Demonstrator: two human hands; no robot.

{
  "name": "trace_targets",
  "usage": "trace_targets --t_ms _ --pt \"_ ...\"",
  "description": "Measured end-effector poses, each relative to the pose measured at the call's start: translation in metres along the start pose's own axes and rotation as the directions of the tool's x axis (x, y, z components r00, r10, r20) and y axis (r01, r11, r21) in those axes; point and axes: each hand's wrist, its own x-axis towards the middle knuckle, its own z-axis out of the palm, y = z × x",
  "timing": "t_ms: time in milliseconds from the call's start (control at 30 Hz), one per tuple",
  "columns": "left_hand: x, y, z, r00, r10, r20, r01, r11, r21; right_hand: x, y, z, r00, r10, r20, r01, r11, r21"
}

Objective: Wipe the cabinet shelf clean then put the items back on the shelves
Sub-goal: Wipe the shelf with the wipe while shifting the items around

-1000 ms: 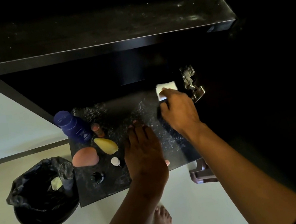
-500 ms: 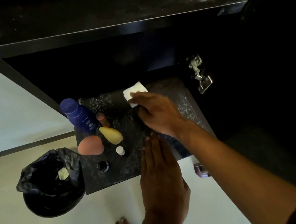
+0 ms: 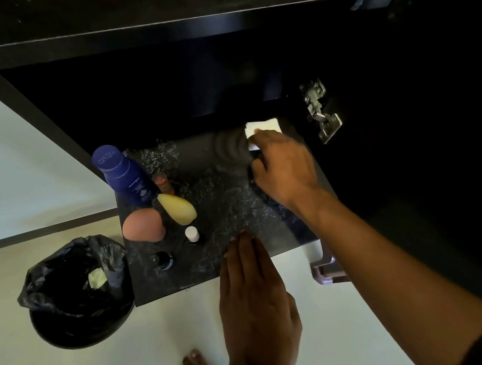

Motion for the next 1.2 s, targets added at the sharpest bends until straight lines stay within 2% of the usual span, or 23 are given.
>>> trace_targets --t_ms 200,267,333,500,633,833,967,1100,1200 --pt "0.001 -0.002 0.005 0.998 0.019 -0.06 -0.019 1.0 -0.011 -0.036 -0.024 0.006 0.973 -0.222 0.067 0.217 0.973 0.074" --pt "0.001 -0.004 0.007 0.997 0.026 -0.073 -0.029 0.999 -0.03 -0.059 -0.015 0.009 0.981 -0.187 0.051 0.183 0.98 0.072" --pt "0.001 -0.005 0.008 0.997 0.025 -0.066 -0.027 0.999 -0.025 -0.067 0.001 0.008 0.994 -0.09 0.067 0.089 0.996 0.011" --pt "0.001 -0.004 0.007 0.999 0.012 -0.042 -0.013 1.0 -0.021 -0.024 0.028 0.004 0.996 -0.008 0.088 0.026 0.98 -0.198" --pt "0.001 -0.004 0.006 0.999 0.021 -0.048 -0.021 1.0 -0.011 0.012 0.019 0.013 0.995 -0.037 0.092 0.052 0.985 -0.166" --pt "0.004 -0.003 0.007 0.999 0.011 -0.052 -0.012 1.0 -0.011 -0.025 -0.004 0.015 0.952 -0.257 0.168 0.279 0.953 -0.119" --pt "0.006 -0.004 0.009 0.999 -0.005 -0.054 0.004 1.0 -0.011 -0.03 0.01 0.006 0.971 -0.188 0.149 0.213 0.962 -0.173" --pt "0.006 -0.003 0.01 0.999 -0.008 -0.05 0.008 1.0 -0.014 -0.026 0.009 0.008 0.946 -0.236 0.223 0.283 0.935 -0.212" --pt "0.005 -0.004 0.01 0.999 -0.009 -0.054 0.008 1.0 -0.014 -0.017 0.011 0.014 0.96 -0.176 0.218 0.223 0.95 -0.217"
